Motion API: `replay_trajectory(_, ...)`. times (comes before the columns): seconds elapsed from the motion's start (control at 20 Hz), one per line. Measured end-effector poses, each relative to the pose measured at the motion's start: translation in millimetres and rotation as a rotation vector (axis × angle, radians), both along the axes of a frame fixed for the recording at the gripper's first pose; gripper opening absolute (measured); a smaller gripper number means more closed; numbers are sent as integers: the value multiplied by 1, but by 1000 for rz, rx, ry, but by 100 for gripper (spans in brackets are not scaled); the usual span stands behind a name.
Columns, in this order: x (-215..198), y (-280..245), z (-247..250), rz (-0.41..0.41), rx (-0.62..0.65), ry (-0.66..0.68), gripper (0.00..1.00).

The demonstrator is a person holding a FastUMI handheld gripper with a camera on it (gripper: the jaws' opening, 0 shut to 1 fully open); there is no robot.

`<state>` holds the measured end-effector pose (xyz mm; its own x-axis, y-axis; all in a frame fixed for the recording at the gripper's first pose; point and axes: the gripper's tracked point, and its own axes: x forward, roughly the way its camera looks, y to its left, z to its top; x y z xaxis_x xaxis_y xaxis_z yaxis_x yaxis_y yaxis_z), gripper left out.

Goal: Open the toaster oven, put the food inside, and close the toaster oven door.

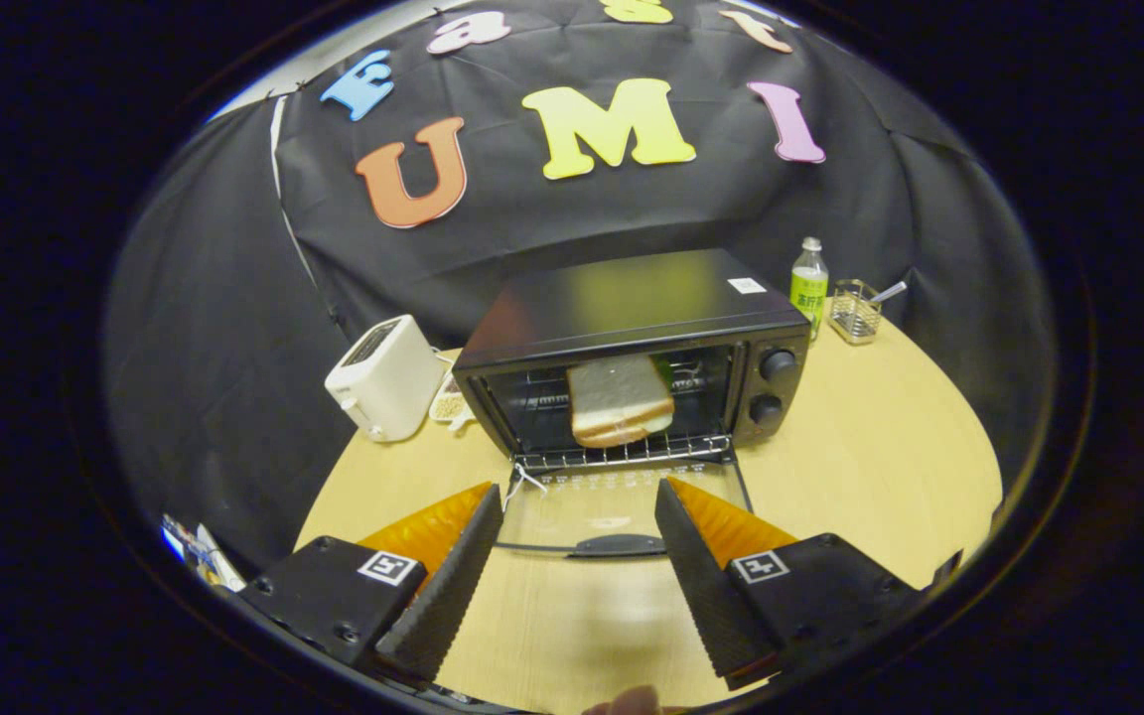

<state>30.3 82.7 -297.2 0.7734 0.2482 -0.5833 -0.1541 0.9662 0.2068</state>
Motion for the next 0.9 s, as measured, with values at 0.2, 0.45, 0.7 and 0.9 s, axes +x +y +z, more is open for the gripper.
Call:
replay_trajectory(0.2,-30,-11,-20,-2,-56,20,100)
replay_trajectory(0.45,-39,-17,-63,7,-128,43,100)
replay_trajectory(0.7,-26,-17,-117,1,-158,98,100)
replay_trajectory(0.9,-13,-21,-142,-20,-153,142,100)
